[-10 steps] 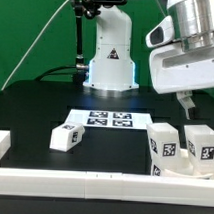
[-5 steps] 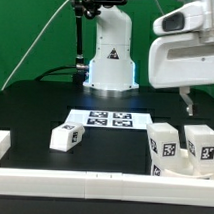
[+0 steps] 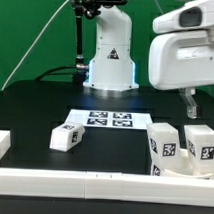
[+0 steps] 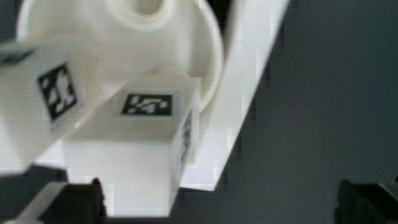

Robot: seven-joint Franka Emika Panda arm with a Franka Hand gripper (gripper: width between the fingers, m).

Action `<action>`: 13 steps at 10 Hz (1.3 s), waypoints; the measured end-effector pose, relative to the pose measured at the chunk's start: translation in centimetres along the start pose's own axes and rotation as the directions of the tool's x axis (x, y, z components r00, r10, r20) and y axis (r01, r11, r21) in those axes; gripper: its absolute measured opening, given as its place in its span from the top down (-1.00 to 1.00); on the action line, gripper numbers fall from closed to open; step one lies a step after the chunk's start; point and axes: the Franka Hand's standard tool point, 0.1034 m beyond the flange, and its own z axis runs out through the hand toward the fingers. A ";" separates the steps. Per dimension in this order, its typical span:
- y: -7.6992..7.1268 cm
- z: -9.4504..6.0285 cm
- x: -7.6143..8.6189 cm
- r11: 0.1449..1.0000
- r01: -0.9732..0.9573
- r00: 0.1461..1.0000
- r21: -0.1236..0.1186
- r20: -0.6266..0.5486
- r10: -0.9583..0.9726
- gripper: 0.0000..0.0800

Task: Assemble stool

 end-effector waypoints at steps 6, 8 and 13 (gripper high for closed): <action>0.7 0.2 0.6 0.894 0.448 0.893 -0.004 0.050 -0.447 -0.62; 1.3 0.6 0.8 0.761 0.648 0.759 -0.002 0.078 -0.646 -0.62; 1.4 1.5 1.1 0.341 0.939 0.332 0.038 0.152 -0.931 -0.62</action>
Offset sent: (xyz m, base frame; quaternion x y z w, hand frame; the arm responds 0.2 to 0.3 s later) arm 0.0000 0.0000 0.0000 0.0000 0.0000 -0.1938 0.9810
